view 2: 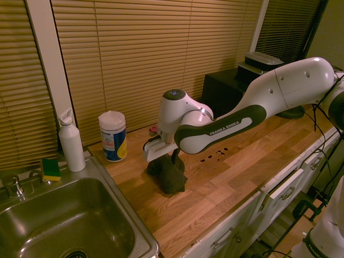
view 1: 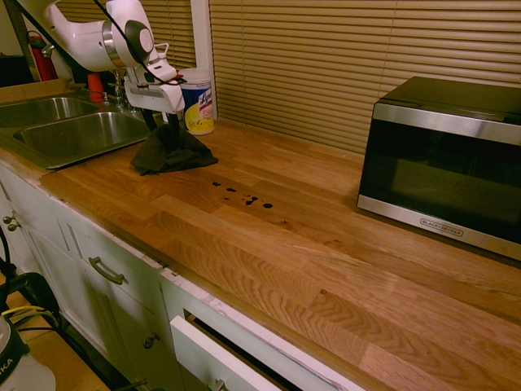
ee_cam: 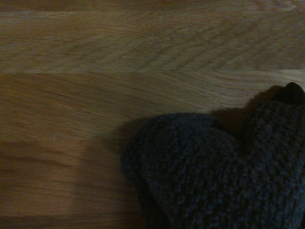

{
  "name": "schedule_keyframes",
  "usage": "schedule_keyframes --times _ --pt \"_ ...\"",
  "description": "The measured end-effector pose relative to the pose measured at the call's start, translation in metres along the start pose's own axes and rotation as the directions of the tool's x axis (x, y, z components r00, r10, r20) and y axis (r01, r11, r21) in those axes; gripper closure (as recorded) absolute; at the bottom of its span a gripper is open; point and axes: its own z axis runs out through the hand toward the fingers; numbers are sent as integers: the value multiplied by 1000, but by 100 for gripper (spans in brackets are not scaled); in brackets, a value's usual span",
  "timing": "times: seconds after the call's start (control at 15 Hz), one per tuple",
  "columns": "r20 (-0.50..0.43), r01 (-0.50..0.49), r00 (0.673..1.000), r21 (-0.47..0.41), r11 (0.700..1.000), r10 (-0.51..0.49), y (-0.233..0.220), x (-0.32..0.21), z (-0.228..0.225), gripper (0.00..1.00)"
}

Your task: Clear the spill

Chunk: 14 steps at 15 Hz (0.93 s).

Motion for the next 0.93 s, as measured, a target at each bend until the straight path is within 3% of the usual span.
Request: schedule_keyframes --times 0.93 --pt "-1 -25 1000 -41 999 25 4 0 9 100"
